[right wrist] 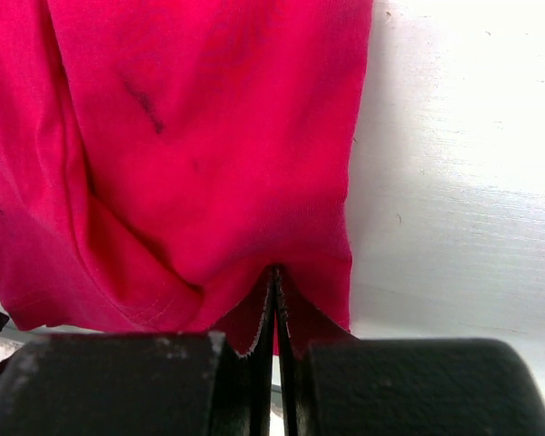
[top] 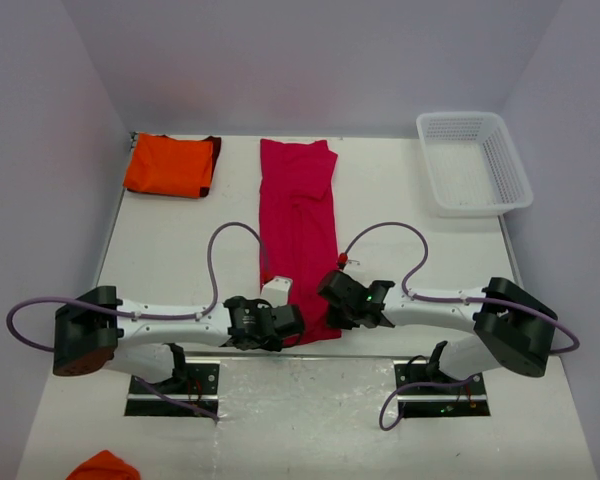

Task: Fold and stack the t-shirts
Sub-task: Grab the bottom of the folded rectangular tshirt with both arms

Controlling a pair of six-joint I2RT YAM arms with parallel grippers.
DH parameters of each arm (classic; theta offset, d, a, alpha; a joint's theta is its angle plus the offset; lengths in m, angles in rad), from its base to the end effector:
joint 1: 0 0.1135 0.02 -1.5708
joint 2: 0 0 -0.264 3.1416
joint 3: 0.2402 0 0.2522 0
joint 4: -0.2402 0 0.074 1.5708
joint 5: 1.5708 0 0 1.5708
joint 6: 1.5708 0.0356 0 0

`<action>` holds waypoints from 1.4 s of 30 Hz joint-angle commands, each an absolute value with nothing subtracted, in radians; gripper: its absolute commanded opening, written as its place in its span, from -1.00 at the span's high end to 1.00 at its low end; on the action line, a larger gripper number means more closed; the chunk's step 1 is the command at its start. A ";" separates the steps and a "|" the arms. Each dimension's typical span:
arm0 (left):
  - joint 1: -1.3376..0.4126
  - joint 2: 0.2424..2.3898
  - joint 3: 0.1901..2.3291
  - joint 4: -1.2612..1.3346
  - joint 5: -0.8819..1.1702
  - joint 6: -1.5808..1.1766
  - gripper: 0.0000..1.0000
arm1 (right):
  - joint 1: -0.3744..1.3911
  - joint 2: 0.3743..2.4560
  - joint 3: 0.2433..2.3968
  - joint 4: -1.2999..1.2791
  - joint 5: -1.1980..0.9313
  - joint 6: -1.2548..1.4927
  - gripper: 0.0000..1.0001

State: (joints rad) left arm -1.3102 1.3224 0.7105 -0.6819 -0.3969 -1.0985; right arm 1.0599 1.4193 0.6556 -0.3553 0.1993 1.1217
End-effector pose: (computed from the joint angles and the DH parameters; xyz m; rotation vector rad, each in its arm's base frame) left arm 0.0698 -0.2083 0.1750 0.2077 2.6632 -0.1551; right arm 0.1265 0.2112 0.1504 0.1469 2.7238 0.4300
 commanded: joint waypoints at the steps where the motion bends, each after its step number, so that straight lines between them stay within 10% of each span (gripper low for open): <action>1: -1.313 1.348 0.733 -0.643 -0.410 -1.078 0.20 | 1.066 1.439 0.611 -0.414 0.196 1.126 1.00; 42: -1.313 1.396 0.713 -0.653 -0.414 -1.108 1.00 | 1.066 1.451 0.600 -0.399 0.189 1.135 1.00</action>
State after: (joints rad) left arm -1.3102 1.3933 0.7105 -0.6621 -0.3931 -1.0889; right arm 1.0599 1.4120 0.6456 -0.3435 0.1989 1.1255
